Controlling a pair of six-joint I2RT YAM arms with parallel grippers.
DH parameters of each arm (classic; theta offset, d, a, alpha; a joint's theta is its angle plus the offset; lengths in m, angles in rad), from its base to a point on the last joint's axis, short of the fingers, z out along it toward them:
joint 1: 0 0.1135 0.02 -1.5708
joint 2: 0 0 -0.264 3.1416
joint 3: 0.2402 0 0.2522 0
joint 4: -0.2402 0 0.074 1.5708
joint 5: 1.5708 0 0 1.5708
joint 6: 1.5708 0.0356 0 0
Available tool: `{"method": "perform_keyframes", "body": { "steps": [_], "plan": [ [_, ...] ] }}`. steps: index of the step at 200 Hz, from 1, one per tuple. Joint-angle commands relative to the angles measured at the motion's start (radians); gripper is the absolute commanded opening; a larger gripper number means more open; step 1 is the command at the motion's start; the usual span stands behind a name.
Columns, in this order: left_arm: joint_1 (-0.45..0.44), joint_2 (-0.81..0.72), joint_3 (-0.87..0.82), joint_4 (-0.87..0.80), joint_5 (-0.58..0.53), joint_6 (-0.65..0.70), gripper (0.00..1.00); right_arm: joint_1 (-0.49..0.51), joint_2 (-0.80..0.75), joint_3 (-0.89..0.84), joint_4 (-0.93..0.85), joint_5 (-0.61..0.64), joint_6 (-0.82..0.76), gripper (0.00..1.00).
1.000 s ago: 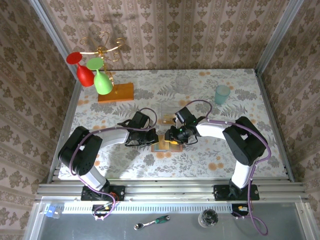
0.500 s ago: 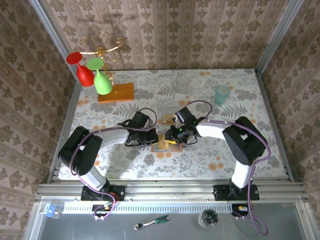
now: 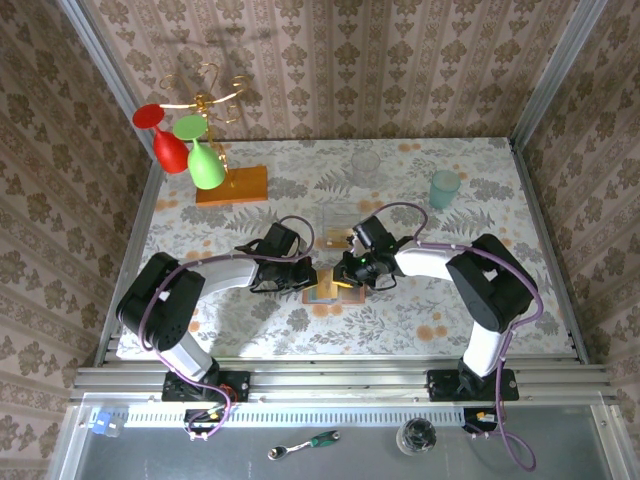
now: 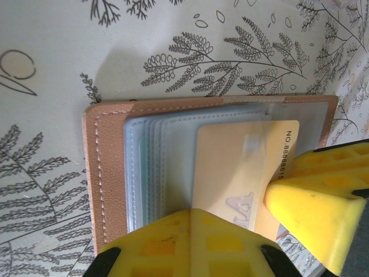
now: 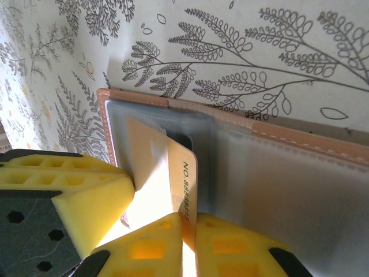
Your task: Take the credit cards out of the card holder
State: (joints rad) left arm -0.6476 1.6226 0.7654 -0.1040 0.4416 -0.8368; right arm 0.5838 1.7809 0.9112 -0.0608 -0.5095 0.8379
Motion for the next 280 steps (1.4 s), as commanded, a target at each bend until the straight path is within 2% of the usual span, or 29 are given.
{"method": "perform_keyframes", "body": {
  "steps": [1,79,138,148,221,250,280],
  "plan": [
    [-0.006,0.014,-0.020,-0.018,-0.008,0.011,0.00,-0.018,-0.034,-0.033,-0.011,0.012,0.003,0.13],
    [-0.004,0.001,-0.011,-0.023,-0.008,0.010,0.00,-0.067,-0.113,-0.067,-0.058,0.019,-0.032,0.09],
    [-0.006,-0.027,0.017,-0.033,-0.004,0.008,0.00,-0.073,-0.168,-0.024,-0.158,0.050,-0.095,0.04],
    [-0.006,-0.037,0.021,-0.035,-0.007,0.008,0.03,-0.073,-0.173,-0.013,-0.175,0.055,-0.110,0.03],
    [0.005,-0.102,0.034,-0.063,-0.046,0.021,0.13,-0.073,-0.150,0.165,-0.444,0.157,-0.375,0.00],
    [0.021,-0.146,0.011,-0.060,-0.060,0.023,0.16,-0.071,-0.124,0.248,-0.540,0.178,-0.525,0.00],
    [0.047,-0.190,-0.019,-0.065,-0.064,0.025,0.17,-0.064,-0.108,0.330,-0.604,0.265,-0.704,0.00]
  ]
}}
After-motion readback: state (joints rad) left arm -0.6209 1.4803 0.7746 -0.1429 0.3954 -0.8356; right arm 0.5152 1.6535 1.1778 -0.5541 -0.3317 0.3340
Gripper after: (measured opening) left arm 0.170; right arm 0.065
